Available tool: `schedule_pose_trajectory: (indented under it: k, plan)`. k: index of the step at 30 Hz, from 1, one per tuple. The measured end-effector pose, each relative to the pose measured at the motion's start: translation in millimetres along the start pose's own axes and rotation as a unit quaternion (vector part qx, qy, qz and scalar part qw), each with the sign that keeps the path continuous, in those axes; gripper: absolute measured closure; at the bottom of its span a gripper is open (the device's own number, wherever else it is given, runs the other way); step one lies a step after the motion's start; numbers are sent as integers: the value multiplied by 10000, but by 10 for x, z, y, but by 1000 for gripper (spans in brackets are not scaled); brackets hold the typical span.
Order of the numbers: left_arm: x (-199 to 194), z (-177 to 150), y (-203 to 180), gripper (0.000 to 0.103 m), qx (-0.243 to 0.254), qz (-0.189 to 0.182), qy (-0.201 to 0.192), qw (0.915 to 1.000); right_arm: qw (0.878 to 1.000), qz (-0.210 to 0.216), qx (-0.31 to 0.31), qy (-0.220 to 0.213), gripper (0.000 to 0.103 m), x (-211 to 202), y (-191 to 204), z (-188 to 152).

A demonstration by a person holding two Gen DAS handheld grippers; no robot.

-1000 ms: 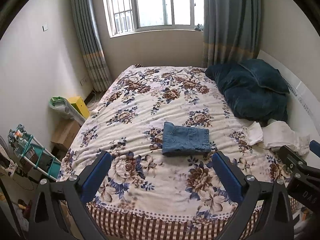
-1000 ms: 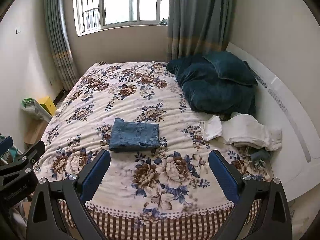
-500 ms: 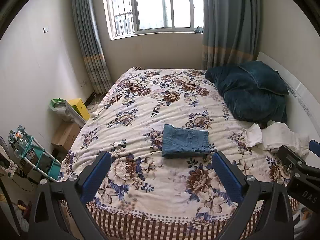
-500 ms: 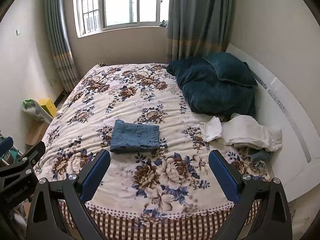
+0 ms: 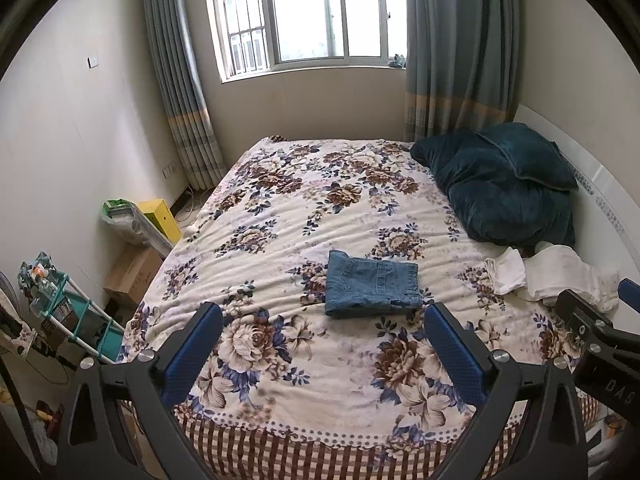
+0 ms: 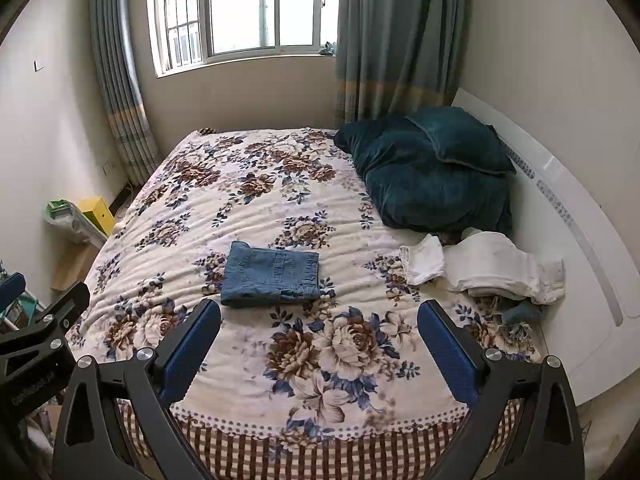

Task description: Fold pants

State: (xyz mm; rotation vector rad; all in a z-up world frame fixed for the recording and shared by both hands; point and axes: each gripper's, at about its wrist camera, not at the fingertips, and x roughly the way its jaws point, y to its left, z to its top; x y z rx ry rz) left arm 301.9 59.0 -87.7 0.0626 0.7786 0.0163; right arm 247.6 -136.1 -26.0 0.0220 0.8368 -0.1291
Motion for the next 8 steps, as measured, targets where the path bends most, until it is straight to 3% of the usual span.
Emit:
schedule_pose_trajectory:
  k: [8]
  plan:
    - [-79,11,11,0,-8,24,-194,9998,10000,-18,-22,-27,2,-9,4,4]
